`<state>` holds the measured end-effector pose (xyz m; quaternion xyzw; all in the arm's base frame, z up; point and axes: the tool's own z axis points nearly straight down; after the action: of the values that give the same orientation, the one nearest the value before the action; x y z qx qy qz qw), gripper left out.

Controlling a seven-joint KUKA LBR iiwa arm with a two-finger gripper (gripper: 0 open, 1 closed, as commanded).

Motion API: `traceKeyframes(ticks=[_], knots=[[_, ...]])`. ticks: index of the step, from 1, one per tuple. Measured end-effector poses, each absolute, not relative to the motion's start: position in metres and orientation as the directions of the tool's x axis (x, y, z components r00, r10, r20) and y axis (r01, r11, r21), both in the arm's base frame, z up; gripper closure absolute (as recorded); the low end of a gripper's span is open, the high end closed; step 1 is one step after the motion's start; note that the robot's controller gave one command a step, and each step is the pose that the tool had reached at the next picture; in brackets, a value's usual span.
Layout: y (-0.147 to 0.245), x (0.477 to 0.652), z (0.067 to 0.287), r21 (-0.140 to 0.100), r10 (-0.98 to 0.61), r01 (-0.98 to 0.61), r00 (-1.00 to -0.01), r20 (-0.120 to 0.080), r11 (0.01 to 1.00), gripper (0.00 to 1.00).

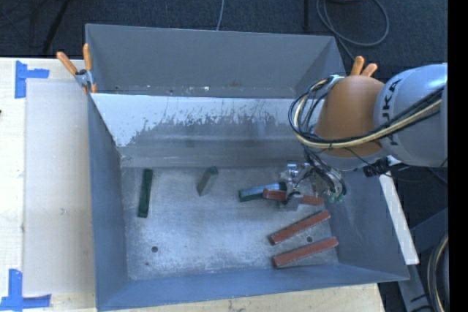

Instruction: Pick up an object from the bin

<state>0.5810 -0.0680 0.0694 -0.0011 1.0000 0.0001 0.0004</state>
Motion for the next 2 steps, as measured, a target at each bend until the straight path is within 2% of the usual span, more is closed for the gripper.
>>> traceKeyframes(ticks=[1, 2], knots=[[-0.1188, 0.5457, 0.1537, -0.002, -0.045, -0.045, -0.999, -0.006, 0.999, 1.00], [-0.1163, 0.5454, 0.1490, 0.000, -0.048, -0.048, -0.999, 0.000, 0.999, 0.00]])
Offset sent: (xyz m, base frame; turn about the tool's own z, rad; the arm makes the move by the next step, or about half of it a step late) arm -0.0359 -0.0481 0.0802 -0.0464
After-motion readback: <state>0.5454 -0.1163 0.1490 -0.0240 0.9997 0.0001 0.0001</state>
